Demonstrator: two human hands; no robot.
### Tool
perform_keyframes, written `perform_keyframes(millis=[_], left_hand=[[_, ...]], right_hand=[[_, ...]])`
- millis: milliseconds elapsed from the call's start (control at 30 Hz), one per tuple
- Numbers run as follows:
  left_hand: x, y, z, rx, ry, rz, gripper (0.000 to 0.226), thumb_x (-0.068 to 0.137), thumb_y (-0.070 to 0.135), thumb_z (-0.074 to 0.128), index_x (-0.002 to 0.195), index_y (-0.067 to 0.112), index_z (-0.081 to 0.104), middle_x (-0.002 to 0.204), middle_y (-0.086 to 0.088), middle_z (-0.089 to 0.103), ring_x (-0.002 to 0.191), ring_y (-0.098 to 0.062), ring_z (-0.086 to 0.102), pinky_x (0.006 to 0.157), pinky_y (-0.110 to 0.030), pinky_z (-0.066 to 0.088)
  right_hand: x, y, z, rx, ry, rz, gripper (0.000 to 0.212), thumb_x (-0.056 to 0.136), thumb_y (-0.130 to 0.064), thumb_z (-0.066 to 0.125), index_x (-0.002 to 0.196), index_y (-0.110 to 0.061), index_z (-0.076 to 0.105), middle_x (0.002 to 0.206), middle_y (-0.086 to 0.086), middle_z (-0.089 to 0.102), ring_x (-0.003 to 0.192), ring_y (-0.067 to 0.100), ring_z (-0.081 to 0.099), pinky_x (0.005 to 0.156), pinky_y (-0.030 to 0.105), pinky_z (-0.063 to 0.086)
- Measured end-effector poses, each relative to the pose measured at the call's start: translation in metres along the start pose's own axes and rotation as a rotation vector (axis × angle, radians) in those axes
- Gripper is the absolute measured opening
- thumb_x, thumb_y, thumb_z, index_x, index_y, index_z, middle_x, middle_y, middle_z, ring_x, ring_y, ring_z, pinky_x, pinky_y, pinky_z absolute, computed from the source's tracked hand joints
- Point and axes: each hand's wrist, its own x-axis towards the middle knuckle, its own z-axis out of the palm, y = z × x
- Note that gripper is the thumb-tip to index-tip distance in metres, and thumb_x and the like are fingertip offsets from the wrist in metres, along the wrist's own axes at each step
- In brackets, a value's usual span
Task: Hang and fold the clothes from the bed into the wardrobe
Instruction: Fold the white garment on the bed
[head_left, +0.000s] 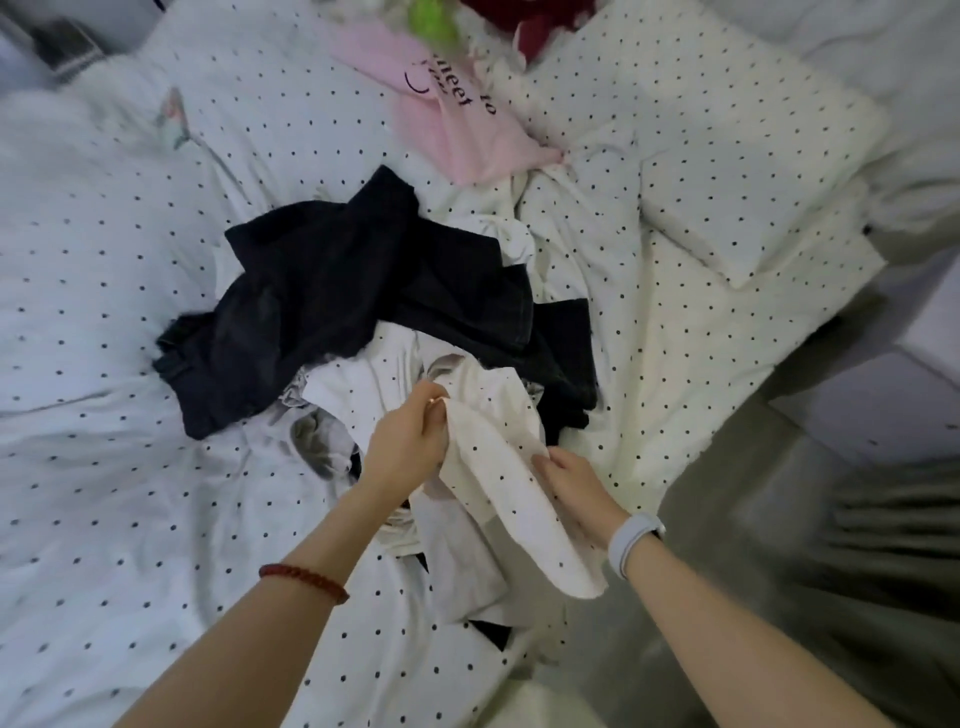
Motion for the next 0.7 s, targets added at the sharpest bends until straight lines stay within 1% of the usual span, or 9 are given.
perform_keyframes(millis=[33,67,133,267,333,433,500,600,700], left_hand=[[-0.006,0.002,-0.007,-0.007,-0.045,-0.001,0.011,0.099,0.015,0.037,0.099,0.017,0.048,0.055,0.005,0.044,0.052,-0.014,0.042,0.055,-0.030,0.032],[-0.013,0.002,-0.013,0.011,-0.088,0.003,0.011,0.099,0.015,0.037,0.098,0.019,0.048,0.054,0.006,0.044,0.051,-0.012,0.041,0.055,-0.029,0.032],[-0.039,-0.003,-0.028,0.027,-0.101,0.006,0.013,0.099,0.015,0.039,0.100,0.016,0.052,0.055,0.007,0.045,0.053,-0.008,0.042,0.056,-0.028,0.031],[-0.085,-0.018,-0.049,0.012,-0.088,0.009,0.021,0.095,0.024,0.044,0.101,0.015,0.061,0.069,0.006,0.057,0.063,-0.009,0.050,0.060,-0.014,0.034],[-0.103,-0.024,-0.058,0.001,-0.100,0.020,0.026,0.089,0.030,0.044,0.098,0.016,0.064,0.070,0.014,0.057,0.066,-0.005,0.051,0.065,-0.011,0.035],[-0.144,-0.045,-0.075,0.013,-0.141,0.000,0.015,0.091,0.027,0.050,0.092,0.022,0.064,0.064,0.018,0.054,0.063,0.001,0.050,0.065,-0.014,0.036],[-0.167,-0.062,-0.088,-0.049,-0.165,-0.034,0.012,0.086,0.032,0.050,0.082,0.035,0.061,0.065,0.019,0.059,0.067,0.001,0.055,0.068,-0.014,0.040],[-0.190,-0.079,-0.105,-0.358,-0.246,-0.146,0.009,0.079,0.024,0.058,0.078,0.029,0.066,0.071,0.016,0.066,0.068,0.000,0.060,0.069,-0.016,0.047],[-0.196,-0.100,-0.112,-0.735,-0.166,-0.404,0.028,0.073,0.028,0.061,0.094,0.011,0.068,0.101,-0.006,0.069,0.089,-0.015,0.067,0.080,-0.024,0.053]], right_hand=[[0.000,-0.006,0.002,0.064,-0.032,0.011,0.031,0.095,-0.036,0.047,0.100,-0.009,0.061,0.097,0.012,0.064,0.091,0.022,0.062,0.084,0.028,0.050],[-0.002,-0.015,0.003,0.139,-0.059,0.055,0.038,0.092,-0.046,0.048,0.110,-0.015,0.060,0.107,0.008,0.065,0.101,0.023,0.061,0.092,0.036,0.049],[-0.012,-0.035,0.015,0.226,-0.136,0.084,0.036,0.091,-0.052,0.048,0.111,-0.024,0.059,0.105,0.000,0.066,0.098,0.021,0.063,0.086,0.036,0.051],[-0.022,-0.060,0.055,0.275,-0.244,0.081,0.050,0.087,-0.052,0.054,0.125,-0.019,0.052,0.107,0.005,0.062,0.085,0.021,0.062,0.074,0.034,0.053],[-0.028,-0.067,0.077,0.362,-0.283,0.039,0.042,0.086,-0.047,0.060,0.110,-0.013,0.061,0.085,0.003,0.065,0.064,0.016,0.060,0.057,0.028,0.048],[-0.038,-0.062,0.125,0.204,-0.224,-0.036,0.016,0.082,-0.028,0.064,0.091,-0.015,0.066,0.092,0.009,0.071,0.087,0.026,0.066,0.080,0.042,0.054],[-0.050,-0.056,0.153,-0.041,-0.113,-0.128,0.006,0.077,-0.016,0.056,0.075,-0.011,0.058,0.082,0.015,0.063,0.076,0.029,0.060,0.067,0.039,0.051],[-0.077,-0.049,0.172,-0.246,-0.043,-0.321,0.018,0.086,-0.006,0.042,0.069,-0.004,0.039,0.065,0.018,0.034,0.059,0.017,0.034,0.053,0.027,0.025],[-0.108,-0.043,0.171,-0.308,-0.162,-0.471,0.033,0.090,0.002,0.038,0.061,-0.011,0.030,0.058,0.006,0.024,0.054,0.011,0.025,0.048,0.020,0.021]])
